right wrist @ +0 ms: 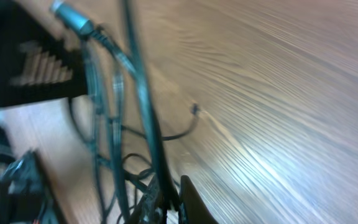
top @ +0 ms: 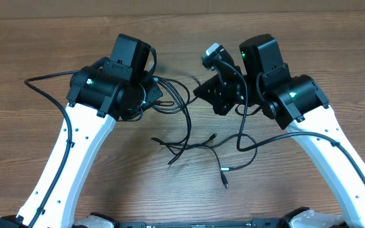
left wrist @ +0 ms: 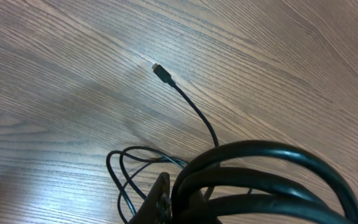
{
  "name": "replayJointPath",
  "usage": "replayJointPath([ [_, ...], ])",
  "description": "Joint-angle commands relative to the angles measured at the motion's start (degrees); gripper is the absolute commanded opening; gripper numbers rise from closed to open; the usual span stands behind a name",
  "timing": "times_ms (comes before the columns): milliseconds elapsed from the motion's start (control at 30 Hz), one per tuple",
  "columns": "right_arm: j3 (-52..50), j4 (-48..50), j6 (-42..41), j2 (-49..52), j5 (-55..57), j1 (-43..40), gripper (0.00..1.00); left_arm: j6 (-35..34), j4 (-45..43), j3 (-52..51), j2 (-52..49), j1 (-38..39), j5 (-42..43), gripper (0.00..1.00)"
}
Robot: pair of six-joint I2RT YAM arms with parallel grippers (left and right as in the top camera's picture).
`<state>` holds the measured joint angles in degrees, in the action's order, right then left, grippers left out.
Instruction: Untangle cables
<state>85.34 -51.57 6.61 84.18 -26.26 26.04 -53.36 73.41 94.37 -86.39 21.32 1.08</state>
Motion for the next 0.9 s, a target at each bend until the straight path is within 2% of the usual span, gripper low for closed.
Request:
replayJointPath([
  [0, 0.2, 0.3, -11.7, -1.2, 14.6, -0.4, 0.04, 3.3, 0.3, 0.6, 0.2, -0.7, -1.5, 0.04],
  [100, 0.2, 0.2, -15.8, -1.2, 18.7, -0.4, 0.04, 4.8, 0.5, 0.6, 0.3, -0.7, -1.5, 0.04],
  [133, 0.2, 0.1, -15.8, -1.2, 18.7, -0.4, 0.11, 5.3, 0.5, 0.6, 0.3, -0.7, -1.5, 0.05],
  [167, 0.2, -0.8, -15.8, -1.2, 18.7, -0.4, 0.58, 5.9, 0.5, 0.6, 0.3, -0.7, -1.5, 0.04],
  [200, 0.2, -2.6, -15.5, -1.2, 18.7, -0.4, 1.0, 7.1, 0.3, 0.6, 0.3, -0.7, -1.4, 0.04],
  [267, 0.2, -4.5, -14.9, -1.2, 18.5, -0.4, 1.0, 10.3, -0.3, 0.6, 0.3, -0.7, -0.1, 0.04],
  [367, 0.2, -7.2, -8.9, -1.2, 13.5, -0.4, 1.0, 17.6, -3.7, 0.7, 0.3, -0.7, 4.7, 0.04],
  [500, 0.2, -7.5, -1.3, -1.2, 1.1, -0.4, 1.0, 29.2, -6.6, 1.3, 1.7, -0.7, 9.0, 0.04],
  [600, 0.2, -7.5, 10.2, -1.2, -15.0, -0.4, 1.0, 37.3, -6.8, 3.8, 4.8, -0.7, 9.0, 0.04],
  [633, 0.2, -7.2, 11.9, -1.2, -17.8, -0.4, 1.0, 38.2, -7.2, 4.3, 6.0, -0.7, 9.0, 0.04],
  [833, 0.2, -5.4, 11.9, -0.5, -18.0, -0.1, 0.99, 38.2, -9.0, 4.5, 11.0, -0.7, 9.6, 0.04],
  [867, 0.2, -5.3, 11.9, -0.2, -18.0, -0.1, 0.93, 38.7, -9.0, 4.5, 11.9, -0.7, 9.5, 0.04],
])
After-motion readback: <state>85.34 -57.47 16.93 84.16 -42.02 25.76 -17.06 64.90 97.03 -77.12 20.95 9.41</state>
